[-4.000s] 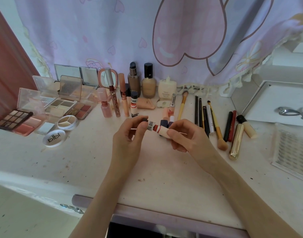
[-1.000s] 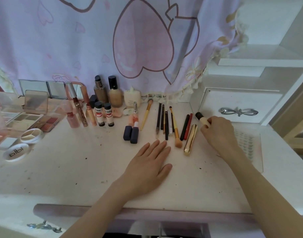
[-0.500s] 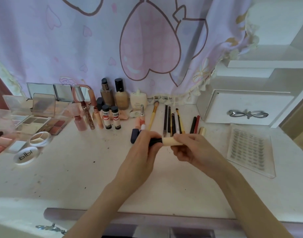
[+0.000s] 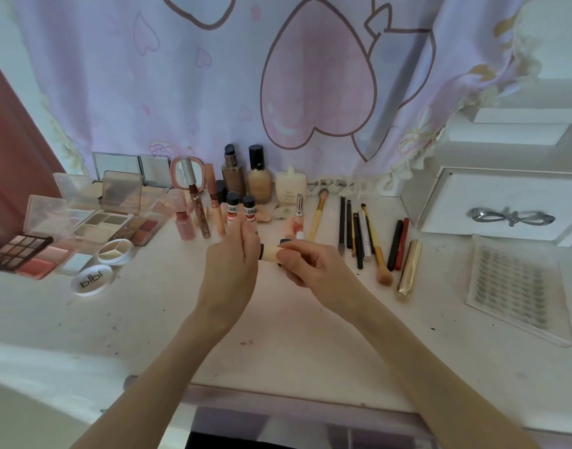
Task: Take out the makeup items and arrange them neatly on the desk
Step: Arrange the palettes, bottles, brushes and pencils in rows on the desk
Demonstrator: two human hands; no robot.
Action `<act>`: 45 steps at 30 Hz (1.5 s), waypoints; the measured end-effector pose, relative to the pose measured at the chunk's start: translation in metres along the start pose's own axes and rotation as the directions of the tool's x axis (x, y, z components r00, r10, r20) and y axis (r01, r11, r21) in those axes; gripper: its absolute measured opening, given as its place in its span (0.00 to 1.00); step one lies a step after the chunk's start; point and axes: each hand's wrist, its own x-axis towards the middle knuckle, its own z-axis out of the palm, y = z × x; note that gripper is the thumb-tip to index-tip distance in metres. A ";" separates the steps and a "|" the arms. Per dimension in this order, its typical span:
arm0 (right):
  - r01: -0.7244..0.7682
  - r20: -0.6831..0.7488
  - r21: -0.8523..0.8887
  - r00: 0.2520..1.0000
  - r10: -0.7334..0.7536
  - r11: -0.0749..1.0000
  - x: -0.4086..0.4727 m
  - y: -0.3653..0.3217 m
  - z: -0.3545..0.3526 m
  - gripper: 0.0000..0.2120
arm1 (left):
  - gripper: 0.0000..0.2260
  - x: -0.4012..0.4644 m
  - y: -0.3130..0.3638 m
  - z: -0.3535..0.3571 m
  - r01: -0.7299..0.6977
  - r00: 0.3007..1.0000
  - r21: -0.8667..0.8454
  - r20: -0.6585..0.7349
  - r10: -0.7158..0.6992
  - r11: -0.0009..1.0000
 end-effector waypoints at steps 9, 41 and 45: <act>0.056 -0.059 0.054 0.997 -0.053 0.997 0.008 0.016 0.001 0.06 | 0.19 0.013 -0.020 -0.018 0.043 0.932 0.211 0.343 -0.115 0.977; -0.206 0.116 0.440 0.978 0.172 0.874 0.005 0.018 -0.005 0.07 | 0.18 0.011 -0.018 -0.044 -0.175 0.876 -0.152 0.428 0.225 0.973; -0.127 0.129 0.203 0.986 0.102 0.971 0.003 0.017 -0.002 0.08 | 0.10 0.015 -0.019 -0.046 -0.150 0.896 -0.082 0.410 0.171 0.985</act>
